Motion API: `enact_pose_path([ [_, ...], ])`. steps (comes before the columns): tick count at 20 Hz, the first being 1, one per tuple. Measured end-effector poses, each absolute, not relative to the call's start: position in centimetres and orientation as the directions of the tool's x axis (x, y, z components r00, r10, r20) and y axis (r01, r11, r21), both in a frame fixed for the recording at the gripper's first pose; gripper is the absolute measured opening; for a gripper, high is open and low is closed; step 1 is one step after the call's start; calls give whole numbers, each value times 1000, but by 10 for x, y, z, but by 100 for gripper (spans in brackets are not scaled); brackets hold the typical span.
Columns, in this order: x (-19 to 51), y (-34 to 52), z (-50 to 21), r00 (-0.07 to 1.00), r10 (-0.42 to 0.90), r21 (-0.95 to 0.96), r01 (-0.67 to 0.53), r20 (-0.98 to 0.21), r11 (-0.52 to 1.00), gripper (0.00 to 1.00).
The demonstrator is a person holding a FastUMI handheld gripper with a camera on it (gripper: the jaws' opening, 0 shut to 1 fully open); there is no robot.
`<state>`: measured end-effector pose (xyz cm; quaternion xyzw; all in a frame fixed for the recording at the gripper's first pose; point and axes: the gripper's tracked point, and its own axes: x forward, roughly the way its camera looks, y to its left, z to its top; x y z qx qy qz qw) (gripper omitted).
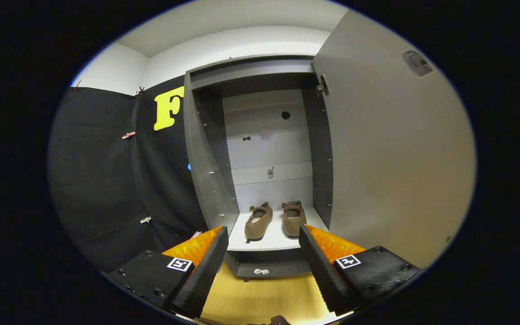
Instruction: Open the shoe cabinet door, grab the shoes and put them into the shoe cabinet, then close the shoe cabinet door.
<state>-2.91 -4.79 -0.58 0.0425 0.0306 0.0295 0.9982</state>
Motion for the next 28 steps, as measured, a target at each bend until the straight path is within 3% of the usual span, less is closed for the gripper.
enact_pose_path([
  [7, -142, -102, 9, 997, 78, 86, -76, -22, 993, 99],
  [14, -208, -198, 12, 999, -33, 88, 30, 28, 996, 99],
  [23, -187, -285, 4, 992, -118, 36, 117, 33, 992, 99],
  [28, -162, -292, -2, 998, -60, 76, 60, 6, 995, 99],
])
